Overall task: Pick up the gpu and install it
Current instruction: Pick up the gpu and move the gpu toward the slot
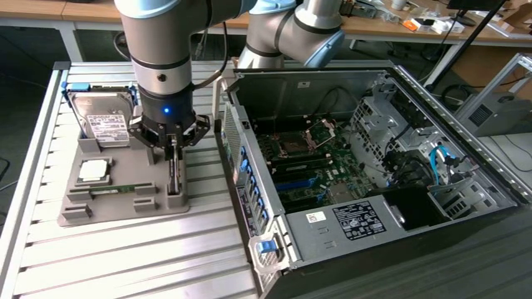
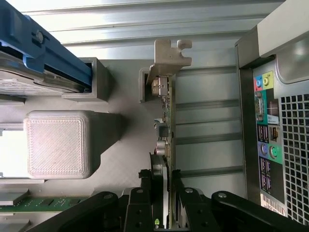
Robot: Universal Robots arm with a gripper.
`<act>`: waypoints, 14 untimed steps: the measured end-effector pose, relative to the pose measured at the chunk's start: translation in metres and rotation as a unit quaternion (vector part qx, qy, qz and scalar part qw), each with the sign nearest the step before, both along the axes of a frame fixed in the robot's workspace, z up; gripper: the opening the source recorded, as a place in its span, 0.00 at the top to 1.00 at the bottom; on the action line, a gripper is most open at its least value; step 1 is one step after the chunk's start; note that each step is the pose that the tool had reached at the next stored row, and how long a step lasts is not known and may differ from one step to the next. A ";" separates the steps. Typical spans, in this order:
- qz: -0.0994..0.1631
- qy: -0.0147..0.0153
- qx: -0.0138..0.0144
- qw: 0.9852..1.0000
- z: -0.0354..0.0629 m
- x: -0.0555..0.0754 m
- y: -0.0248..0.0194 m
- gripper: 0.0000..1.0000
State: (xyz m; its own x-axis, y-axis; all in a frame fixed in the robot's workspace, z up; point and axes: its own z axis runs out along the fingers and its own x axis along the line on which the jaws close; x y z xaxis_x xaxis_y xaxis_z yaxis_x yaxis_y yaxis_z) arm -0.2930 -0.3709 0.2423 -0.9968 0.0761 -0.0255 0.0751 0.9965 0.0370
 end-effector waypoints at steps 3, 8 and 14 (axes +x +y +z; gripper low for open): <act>0.000 0.000 0.000 1.000 0.0000 0.000 0.0000 0.73; 0.000 0.000 0.000 1.000 0.0003 0.000 0.0000 0.73; 0.000 0.000 0.000 1.000 0.0017 0.000 0.0000 0.73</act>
